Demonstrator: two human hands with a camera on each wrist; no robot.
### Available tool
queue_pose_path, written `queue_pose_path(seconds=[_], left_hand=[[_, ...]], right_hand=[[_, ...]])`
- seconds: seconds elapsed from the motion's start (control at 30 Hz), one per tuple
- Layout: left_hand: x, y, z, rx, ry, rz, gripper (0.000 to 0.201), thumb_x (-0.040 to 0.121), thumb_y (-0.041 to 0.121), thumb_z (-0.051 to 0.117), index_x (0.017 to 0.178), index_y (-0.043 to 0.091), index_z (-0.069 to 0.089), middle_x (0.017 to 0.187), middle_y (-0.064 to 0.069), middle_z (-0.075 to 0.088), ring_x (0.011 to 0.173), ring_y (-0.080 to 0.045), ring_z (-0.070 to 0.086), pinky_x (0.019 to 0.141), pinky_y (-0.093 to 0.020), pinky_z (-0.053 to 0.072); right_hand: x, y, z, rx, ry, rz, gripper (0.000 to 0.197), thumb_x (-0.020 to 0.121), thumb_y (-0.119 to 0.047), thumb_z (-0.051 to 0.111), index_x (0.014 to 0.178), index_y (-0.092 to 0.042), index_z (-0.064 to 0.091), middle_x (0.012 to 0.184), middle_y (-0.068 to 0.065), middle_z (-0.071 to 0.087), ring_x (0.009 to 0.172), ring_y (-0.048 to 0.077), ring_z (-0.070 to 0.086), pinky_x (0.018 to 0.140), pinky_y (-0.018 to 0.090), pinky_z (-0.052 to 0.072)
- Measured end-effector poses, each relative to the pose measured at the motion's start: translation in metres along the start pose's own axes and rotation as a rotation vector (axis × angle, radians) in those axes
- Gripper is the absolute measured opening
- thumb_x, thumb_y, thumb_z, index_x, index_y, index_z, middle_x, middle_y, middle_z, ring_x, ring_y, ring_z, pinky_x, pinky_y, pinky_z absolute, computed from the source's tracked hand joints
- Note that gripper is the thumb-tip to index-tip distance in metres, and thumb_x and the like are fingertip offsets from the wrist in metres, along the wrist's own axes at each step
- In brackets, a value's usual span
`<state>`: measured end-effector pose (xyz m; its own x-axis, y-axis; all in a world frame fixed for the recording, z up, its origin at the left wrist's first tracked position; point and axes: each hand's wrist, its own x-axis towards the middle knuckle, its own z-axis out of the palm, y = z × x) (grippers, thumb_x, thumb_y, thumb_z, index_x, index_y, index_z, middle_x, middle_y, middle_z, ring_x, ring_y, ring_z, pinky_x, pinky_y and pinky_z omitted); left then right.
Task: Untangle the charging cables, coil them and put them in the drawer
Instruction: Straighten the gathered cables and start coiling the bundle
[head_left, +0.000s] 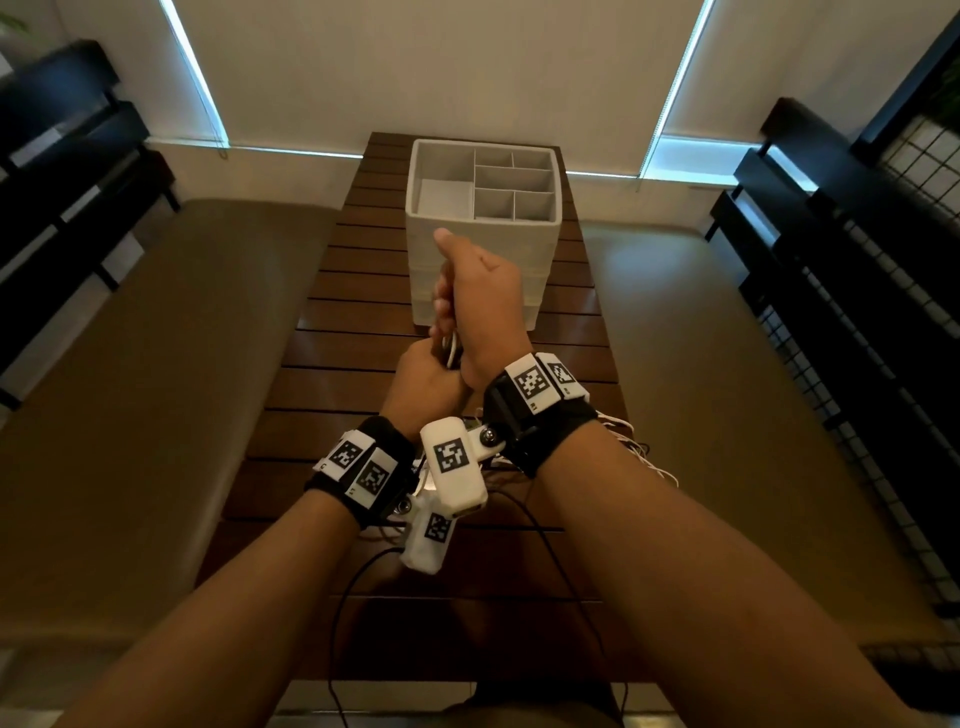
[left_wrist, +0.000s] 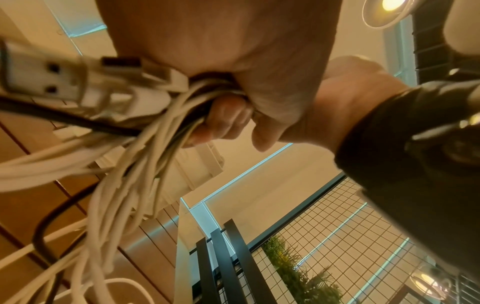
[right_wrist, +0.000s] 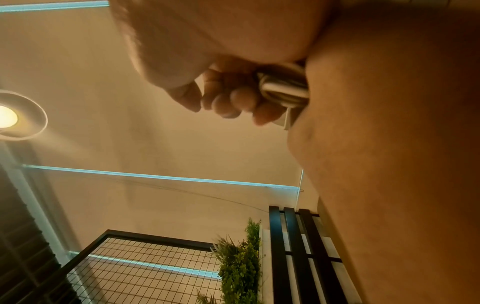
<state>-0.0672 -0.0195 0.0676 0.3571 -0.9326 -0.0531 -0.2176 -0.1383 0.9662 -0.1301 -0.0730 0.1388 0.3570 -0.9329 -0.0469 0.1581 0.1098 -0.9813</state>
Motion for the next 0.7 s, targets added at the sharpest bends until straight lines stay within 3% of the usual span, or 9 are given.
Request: queue_pose_path(seconds=[0.17,0.23,0.37,0.43,0.47,0.53,0.57,0.63,0.7], left_hand=[[0.003,-0.001,0.000,-0.001,0.120,-0.024,0.032,0.097,-0.002,0.062,0.067,0.009,0.060,0.061,-0.006,0.062,0.060,-0.023,0.056,0.059,-0.034,0.046],[0.005,-0.001,0.000,0.007,0.150,-0.038,0.025,0.097,-0.001,0.062,0.073,0.003,0.061,0.069,-0.014,0.066,0.067,-0.028,0.061,0.065,-0.040,0.052],[0.005,-0.003,-0.002,-0.045,0.159,-0.072,0.027,0.095,0.002,0.063,0.070,0.011,0.059,0.070,-0.007,0.064,0.071,-0.027,0.062,0.075,-0.044,0.054],[0.005,-0.006,-0.004,-0.122,0.154,-0.048,0.022,0.090,0.008,0.062,0.068,0.010,0.060,0.066,-0.007,0.062,0.071,-0.029,0.060,0.072,-0.045,0.051],[0.002,-0.004,-0.005,-0.141,0.140,-0.023,0.023,0.090,0.008,0.061,0.067,0.009,0.059,0.062,-0.003,0.062,0.067,-0.025,0.059,0.068,-0.042,0.049],[0.000,0.001,-0.007,-0.199,0.147,-0.002,0.035,0.094,0.001,0.058,0.061,0.012,0.056,0.050,0.010,0.056,0.052,-0.009,0.051,0.056,-0.030,0.043],[0.000,0.006,-0.010,-0.258,0.172,-0.010,0.041,0.094,0.001,0.057,0.056,0.016,0.056,0.045,0.011,0.052,0.047,-0.004,0.046,0.052,-0.026,0.040],[0.005,0.013,-0.022,-0.383,0.216,-0.022,0.046,0.100,0.009,0.055,0.057,0.019,0.066,0.049,0.007,0.058,0.048,-0.008,0.052,0.050,-0.025,0.043],[0.009,0.017,-0.033,-0.453,0.245,0.003,0.029,0.104,0.012,0.058,0.080,0.015,0.075,0.069,-0.003,0.073,0.064,-0.020,0.068,0.054,-0.032,0.055]], right_hand=[[-0.001,-0.004,0.007,-0.044,-0.076,-0.081,0.048,0.103,-0.034,0.060,0.061,-0.013,0.050,0.055,0.004,0.041,0.044,0.015,0.036,0.042,0.023,0.031],[0.003,-0.003,0.012,-0.059,-0.043,-0.108,0.052,0.101,-0.035,0.062,0.057,-0.016,0.043,0.054,0.004,0.032,0.043,0.017,0.027,0.042,0.024,0.027],[0.009,0.005,0.019,-0.103,0.018,-0.123,0.059,0.097,-0.039,0.065,0.049,-0.025,0.036,0.051,0.002,0.027,0.046,0.020,0.023,0.048,0.029,0.027],[0.009,0.010,0.021,-0.121,0.026,-0.138,0.059,0.098,-0.038,0.064,0.047,-0.026,0.037,0.049,0.000,0.029,0.046,0.020,0.026,0.049,0.030,0.030],[0.008,0.011,0.023,-0.136,0.035,-0.163,0.057,0.098,-0.038,0.063,0.048,-0.025,0.039,0.049,0.001,0.032,0.046,0.022,0.029,0.049,0.034,0.033],[0.009,0.015,0.023,-0.212,0.058,-0.274,0.049,0.099,-0.038,0.061,0.056,-0.019,0.047,0.053,0.007,0.044,0.050,0.031,0.043,0.049,0.046,0.046],[0.010,0.015,0.022,-0.285,0.052,-0.350,0.043,0.100,-0.038,0.061,0.064,-0.015,0.053,0.059,0.009,0.053,0.056,0.033,0.052,0.056,0.052,0.053],[0.011,0.017,0.015,-0.428,-0.032,-0.438,0.030,0.101,-0.039,0.062,0.085,-0.013,0.063,0.076,0.005,0.065,0.072,0.024,0.065,0.072,0.052,0.058],[0.009,0.025,0.005,-0.473,-0.225,-0.280,0.031,0.099,-0.046,0.064,0.108,-0.017,0.064,0.095,0.000,0.070,0.083,0.015,0.069,0.077,0.042,0.061]])
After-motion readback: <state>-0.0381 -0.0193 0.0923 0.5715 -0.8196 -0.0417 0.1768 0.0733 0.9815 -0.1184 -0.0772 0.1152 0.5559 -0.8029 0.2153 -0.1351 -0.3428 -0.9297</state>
